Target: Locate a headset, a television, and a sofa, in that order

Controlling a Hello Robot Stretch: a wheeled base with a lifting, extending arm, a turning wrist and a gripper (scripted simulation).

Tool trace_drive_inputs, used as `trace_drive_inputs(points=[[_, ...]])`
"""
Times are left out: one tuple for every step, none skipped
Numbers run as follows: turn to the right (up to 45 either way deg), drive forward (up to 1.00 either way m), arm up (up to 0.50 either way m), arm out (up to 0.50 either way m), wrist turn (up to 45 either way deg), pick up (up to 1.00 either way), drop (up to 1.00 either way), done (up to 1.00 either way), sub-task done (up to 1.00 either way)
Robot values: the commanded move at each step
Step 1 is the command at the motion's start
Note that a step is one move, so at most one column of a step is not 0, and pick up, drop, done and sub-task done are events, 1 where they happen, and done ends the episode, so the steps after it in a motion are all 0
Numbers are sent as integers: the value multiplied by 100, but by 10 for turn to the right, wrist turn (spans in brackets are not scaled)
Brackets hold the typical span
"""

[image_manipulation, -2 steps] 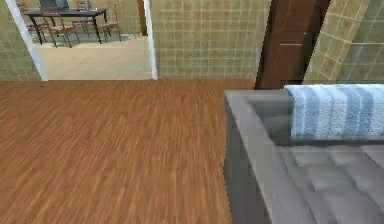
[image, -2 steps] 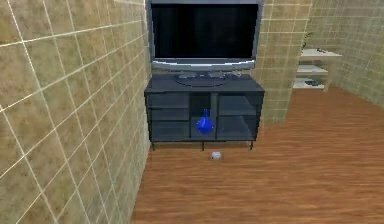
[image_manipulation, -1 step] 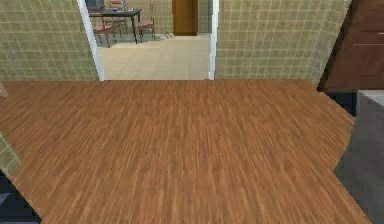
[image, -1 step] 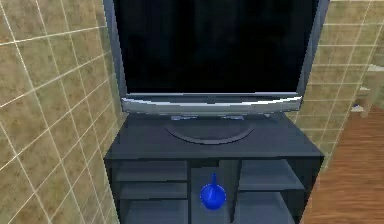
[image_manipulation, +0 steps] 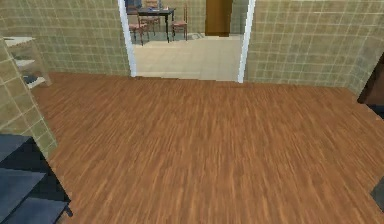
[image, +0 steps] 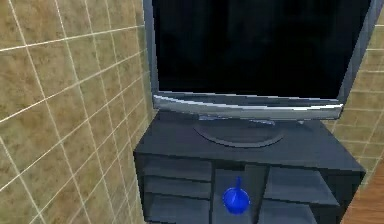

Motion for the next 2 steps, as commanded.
trace_drive_inputs(points=[[0,25,0,0,0,0,0,0,0],[180,0,0,0,0,0,0,0,0]])
